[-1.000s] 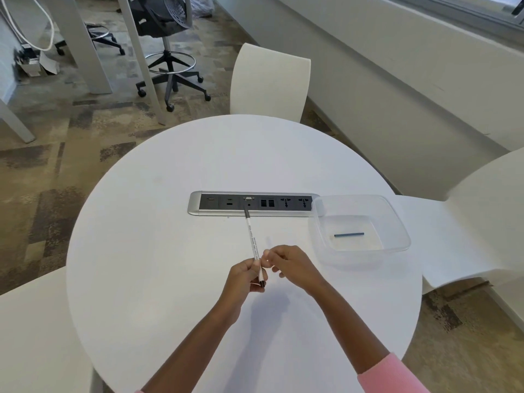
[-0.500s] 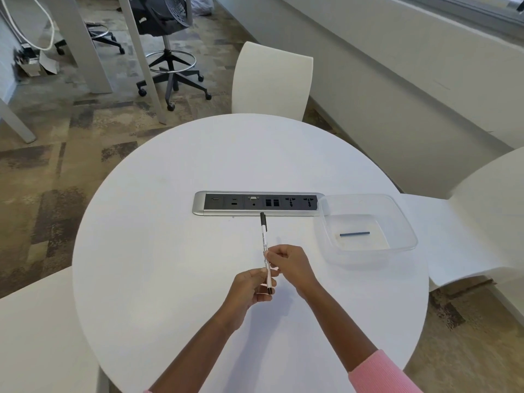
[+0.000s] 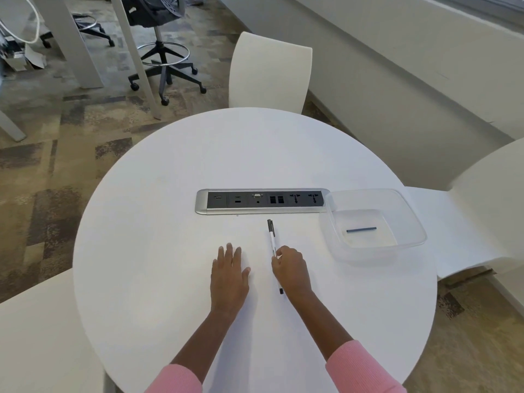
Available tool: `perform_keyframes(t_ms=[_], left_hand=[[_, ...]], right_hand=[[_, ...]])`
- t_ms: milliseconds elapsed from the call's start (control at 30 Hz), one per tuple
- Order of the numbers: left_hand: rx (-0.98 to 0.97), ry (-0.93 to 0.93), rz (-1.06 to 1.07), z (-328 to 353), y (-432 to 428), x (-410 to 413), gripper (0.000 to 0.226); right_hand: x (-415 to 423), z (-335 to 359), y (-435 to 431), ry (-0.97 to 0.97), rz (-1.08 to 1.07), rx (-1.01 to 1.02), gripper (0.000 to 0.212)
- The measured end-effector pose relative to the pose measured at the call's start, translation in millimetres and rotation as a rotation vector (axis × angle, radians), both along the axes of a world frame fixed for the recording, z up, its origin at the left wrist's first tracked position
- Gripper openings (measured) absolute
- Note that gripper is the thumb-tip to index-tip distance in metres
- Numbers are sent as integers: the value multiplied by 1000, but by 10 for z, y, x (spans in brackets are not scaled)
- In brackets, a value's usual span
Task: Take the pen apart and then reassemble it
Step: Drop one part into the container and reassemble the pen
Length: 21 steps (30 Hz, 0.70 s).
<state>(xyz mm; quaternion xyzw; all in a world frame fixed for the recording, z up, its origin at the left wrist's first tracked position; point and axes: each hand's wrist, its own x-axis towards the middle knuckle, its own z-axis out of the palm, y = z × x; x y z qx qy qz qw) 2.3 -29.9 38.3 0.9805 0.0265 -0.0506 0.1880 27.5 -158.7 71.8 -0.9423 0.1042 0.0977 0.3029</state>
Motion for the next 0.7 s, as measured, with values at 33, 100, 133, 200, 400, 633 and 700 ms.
perform_keyframes(t_ms=[33,100,133,200,400,633,700], left_hand=[[33,8,-24,-63,25,19,56],[83,29,-42,-159,63,21,48],[97,52,-54,-161,83,15,47],[102,98,-69,-195,120,1,63],[92,81,-52,-324,196,67,62],[54,62,-58,-346,236,160,62],[68,46,-69,-360,229,154,62]], right_hand=[[7,-19,17,8,0,-20,19],[21,-44,46,16,2,-56,19],[31,-51,61,20,0,-69,19],[55,-65,90,26,-5,-87,19],[121,-87,152,45,-24,-113,18],[135,-119,192,65,-47,-118,19],[129,-128,194,65,-53,-112,19]])
